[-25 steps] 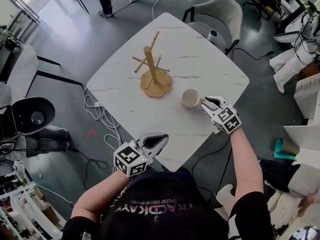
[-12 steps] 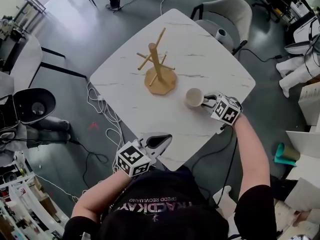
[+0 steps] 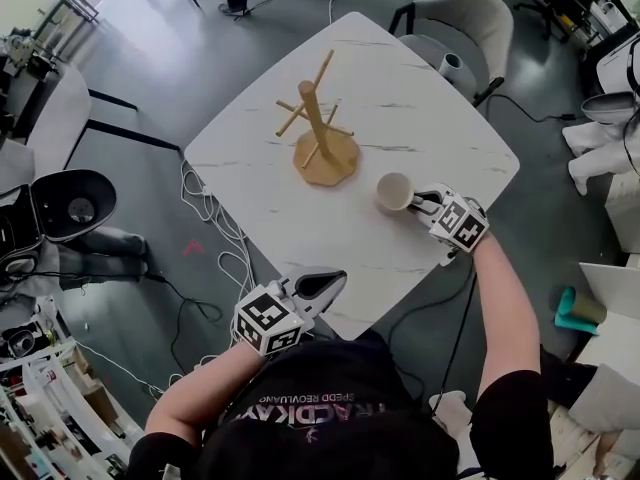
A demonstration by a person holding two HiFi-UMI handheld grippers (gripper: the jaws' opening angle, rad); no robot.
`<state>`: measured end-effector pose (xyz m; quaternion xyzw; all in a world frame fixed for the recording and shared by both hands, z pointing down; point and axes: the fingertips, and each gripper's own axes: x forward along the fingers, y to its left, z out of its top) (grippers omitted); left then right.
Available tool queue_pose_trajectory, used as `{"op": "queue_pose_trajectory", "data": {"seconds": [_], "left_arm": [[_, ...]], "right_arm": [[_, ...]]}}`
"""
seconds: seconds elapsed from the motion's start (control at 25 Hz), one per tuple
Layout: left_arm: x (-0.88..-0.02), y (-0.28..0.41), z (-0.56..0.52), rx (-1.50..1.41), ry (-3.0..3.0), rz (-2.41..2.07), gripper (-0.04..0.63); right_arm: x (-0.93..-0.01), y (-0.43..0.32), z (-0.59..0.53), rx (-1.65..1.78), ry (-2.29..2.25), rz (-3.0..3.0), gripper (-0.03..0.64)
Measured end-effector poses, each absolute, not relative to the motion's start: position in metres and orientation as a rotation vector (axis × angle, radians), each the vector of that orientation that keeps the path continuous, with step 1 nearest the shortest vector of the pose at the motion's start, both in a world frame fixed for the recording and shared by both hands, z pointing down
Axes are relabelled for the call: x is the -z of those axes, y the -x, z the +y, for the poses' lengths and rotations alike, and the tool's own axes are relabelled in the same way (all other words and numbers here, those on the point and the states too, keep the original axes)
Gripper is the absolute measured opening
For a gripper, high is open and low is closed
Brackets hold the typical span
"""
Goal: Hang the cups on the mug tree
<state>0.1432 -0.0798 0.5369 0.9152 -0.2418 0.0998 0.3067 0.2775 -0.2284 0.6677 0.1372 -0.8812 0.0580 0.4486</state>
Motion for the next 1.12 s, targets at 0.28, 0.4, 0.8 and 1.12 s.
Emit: {"op": "queue_pose_trajectory", "data": {"seconds": [0.28, 0.4, 0.8, 1.12], "left_arm": [[-0.543, -0.144, -0.078, -0.278, -2.403, -0.653, -0.003], [-0.542, -0.144, -0.079, -0.270, -2.402, -0.664, -0.003], [-0.540, -0.135, -0.074, -0.238, -2.426, -0.602, -0.003], [-0.526, -0.103, -0.069, -0.250, -2.469, -0.534, -0.003]], "right_arm": [[-0.670, -0.275, -0.228, -0.179, -0.397, -2.247, 0.051], [-0.665, -0.272, -0.227, -0.217, -0.487, -2.304, 0.049], [-0.643, -0.253, -0.223, -0.349, -0.794, -2.404, 0.048], [-0.624, -0.235, -0.218, -0.343, -0.958, -2.377, 0.048]]}}
